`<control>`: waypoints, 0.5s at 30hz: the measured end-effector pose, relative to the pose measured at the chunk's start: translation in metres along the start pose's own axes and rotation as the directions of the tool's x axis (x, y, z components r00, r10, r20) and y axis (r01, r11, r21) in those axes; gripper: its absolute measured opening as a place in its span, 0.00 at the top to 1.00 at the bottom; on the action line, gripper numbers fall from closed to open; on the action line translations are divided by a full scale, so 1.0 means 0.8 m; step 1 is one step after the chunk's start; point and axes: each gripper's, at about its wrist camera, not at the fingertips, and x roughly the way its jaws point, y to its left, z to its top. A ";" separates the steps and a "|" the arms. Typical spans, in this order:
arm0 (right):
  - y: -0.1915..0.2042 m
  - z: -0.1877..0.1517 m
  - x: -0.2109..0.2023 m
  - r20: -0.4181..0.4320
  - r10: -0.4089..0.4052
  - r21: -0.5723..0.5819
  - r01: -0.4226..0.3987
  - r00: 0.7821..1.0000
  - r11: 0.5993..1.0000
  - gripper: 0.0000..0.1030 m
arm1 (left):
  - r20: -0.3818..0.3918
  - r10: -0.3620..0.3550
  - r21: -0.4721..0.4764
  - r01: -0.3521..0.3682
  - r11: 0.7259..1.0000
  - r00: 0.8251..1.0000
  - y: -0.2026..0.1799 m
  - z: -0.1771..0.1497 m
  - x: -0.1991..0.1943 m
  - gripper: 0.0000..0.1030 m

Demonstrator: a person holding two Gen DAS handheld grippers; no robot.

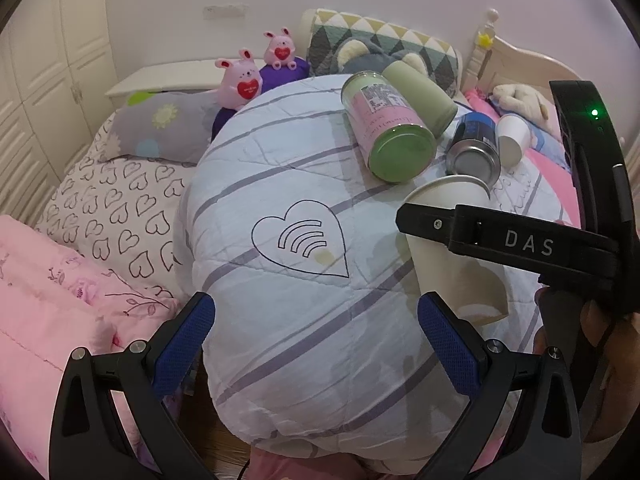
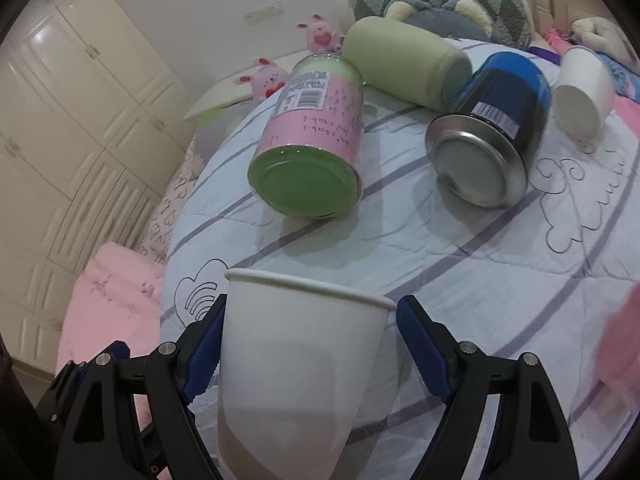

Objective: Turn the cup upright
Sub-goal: 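Grasp the white cup with the right tool while the left tool releases it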

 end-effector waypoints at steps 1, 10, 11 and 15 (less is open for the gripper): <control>0.001 0.000 0.000 -0.001 0.006 -0.006 -0.006 1.000 1.000 0.20 | -0.002 -0.009 0.001 0.009 1.000 1.000 -0.002 0.000 0.000 0.00; -0.002 0.002 -0.014 0.030 -0.001 -0.049 0.003 1.000 0.999 0.26 | 0.006 -0.170 0.057 0.169 0.984 0.985 -0.024 0.002 -0.012 0.00; -0.003 0.003 -0.014 0.032 0.002 -0.050 0.000 0.999 0.999 0.26 | 0.009 -0.173 0.057 0.173 0.983 0.985 -0.025 0.001 -0.012 0.00; -0.007 0.004 -0.021 0.061 -0.001 -0.063 0.005 0.998 0.998 0.26 | 0.002 -0.166 0.067 0.166 0.984 0.986 -0.040 0.004 -0.005 0.00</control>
